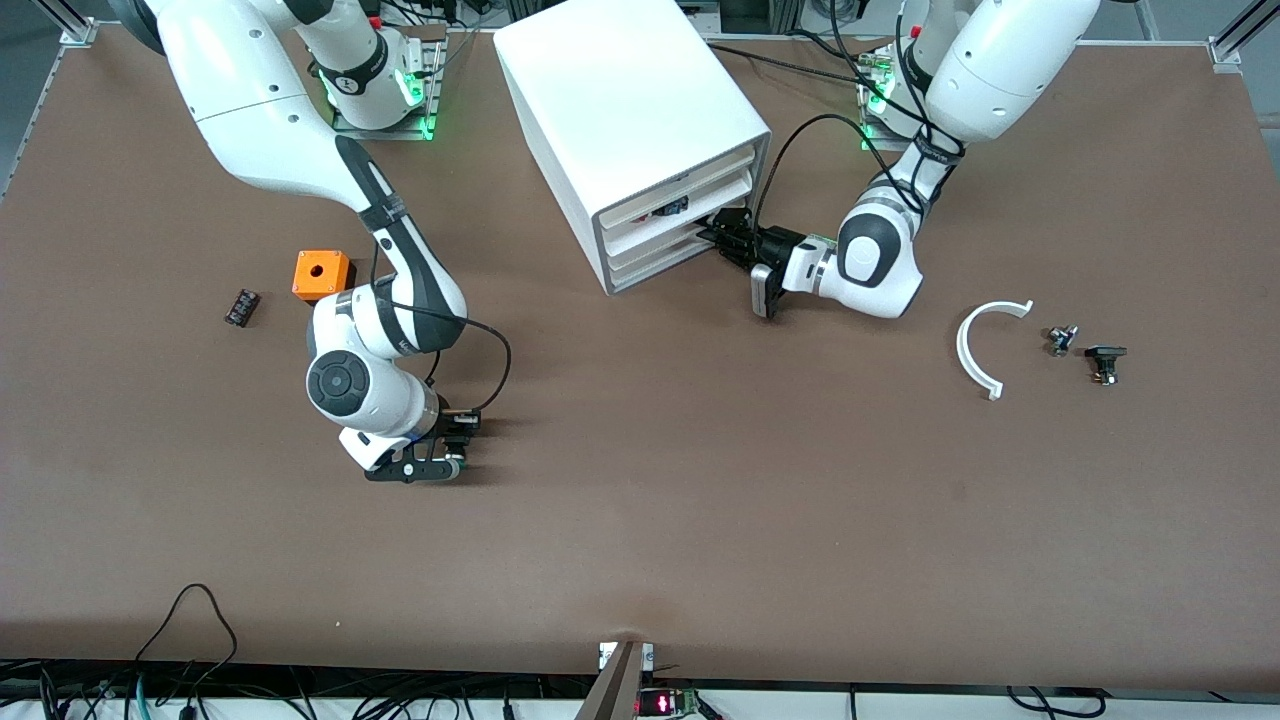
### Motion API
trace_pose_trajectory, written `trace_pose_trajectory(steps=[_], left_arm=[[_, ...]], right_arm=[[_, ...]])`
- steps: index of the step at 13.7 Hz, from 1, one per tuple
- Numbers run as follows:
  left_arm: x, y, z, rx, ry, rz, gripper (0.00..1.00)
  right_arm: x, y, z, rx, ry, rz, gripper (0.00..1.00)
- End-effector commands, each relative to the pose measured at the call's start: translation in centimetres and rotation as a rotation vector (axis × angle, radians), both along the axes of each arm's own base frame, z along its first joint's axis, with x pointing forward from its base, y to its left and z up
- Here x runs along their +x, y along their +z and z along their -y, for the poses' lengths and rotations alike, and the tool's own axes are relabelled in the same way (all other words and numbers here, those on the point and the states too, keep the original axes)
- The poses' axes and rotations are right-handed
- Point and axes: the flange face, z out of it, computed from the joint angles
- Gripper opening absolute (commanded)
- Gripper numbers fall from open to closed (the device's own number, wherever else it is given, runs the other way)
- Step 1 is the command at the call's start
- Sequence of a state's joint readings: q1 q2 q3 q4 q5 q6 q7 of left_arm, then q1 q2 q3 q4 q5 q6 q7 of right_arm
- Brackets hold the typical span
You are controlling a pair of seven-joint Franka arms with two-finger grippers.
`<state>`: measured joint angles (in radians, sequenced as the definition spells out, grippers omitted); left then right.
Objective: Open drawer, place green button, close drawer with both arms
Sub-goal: 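Pull the drawer open with the left gripper while the right gripper lifts the button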
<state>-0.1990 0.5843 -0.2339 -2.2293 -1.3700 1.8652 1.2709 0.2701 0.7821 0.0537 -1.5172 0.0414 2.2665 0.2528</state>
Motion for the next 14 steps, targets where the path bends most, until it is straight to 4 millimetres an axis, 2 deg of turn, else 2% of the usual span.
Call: trace_pose_trajectory(steps=[1, 2, 4, 6, 8, 11, 14], left_arm=[[-0.7, -0.8, 0.4, -0.054, 0.017, 0.022, 0.03], [-0.6, -0.8, 0.4, -0.054, 0.019, 0.024, 0.00], [-0.2, -0.5, 0.2, -0.059, 0.028, 0.021, 0.00], [1.0, 0.0, -1.0, -0.080, 0.053, 0.007, 0.00], [3.6, 0.7, -2.7, -0.075, 0.085, 0.020, 0.00], [7.6, 2.2, -4.2, -0.016, 0.077, 0.012, 0.00], [12.1, 4.0, -7.3, 0.070, 0.066, 0.022, 0.00]], right_arm=[[0.5, 0.0, -0.1, 0.006, 0.005, -0.009, 0.00], [0.5, 0.1, -0.1, 0.007, -0.003, -0.014, 0.00], [1.1, 1.4, -0.3, 0.008, -0.022, -0.030, 0.00], [1.6, 3.1, -1.0, 0.002, -0.119, -0.045, 0.00], [1.8, 4.4, -2.2, -0.003, -0.250, -0.049, 0.00], [1.6, 6.4, -4.4, -0.017, -0.428, -0.067, 0.00], [0.7, 9.3, -8.7, -0.032, -0.564, -0.075, 0.00]])
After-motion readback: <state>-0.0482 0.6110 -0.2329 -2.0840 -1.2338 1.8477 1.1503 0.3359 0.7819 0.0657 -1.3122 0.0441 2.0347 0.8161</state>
